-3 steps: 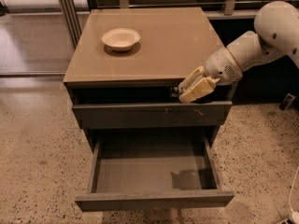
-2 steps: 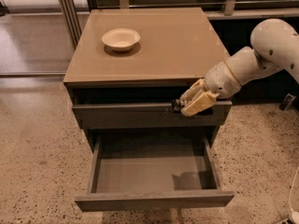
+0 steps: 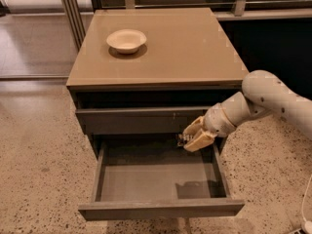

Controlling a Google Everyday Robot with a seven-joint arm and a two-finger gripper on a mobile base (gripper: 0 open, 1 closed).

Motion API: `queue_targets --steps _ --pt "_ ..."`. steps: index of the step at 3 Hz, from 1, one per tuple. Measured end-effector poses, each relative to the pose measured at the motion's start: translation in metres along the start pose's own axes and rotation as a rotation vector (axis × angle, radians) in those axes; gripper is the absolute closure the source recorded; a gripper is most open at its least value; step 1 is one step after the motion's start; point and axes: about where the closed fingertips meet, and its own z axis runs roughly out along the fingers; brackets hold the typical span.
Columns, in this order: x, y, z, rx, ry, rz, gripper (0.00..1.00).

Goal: Place rxbar chocolate into middle drawer

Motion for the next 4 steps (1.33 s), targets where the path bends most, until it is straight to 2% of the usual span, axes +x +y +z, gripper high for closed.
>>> queue_targets --steps 1,2,4 --pt "0.060 -0.012 0.058 -0.023 -0.008 0.048 1.00" --pt "0.061 -0.012 0.059 -0.021 -0.006 0.044 1.00" --pt "0.116 -0.036 0.114 0.043 0.012 -0.049 1.00"
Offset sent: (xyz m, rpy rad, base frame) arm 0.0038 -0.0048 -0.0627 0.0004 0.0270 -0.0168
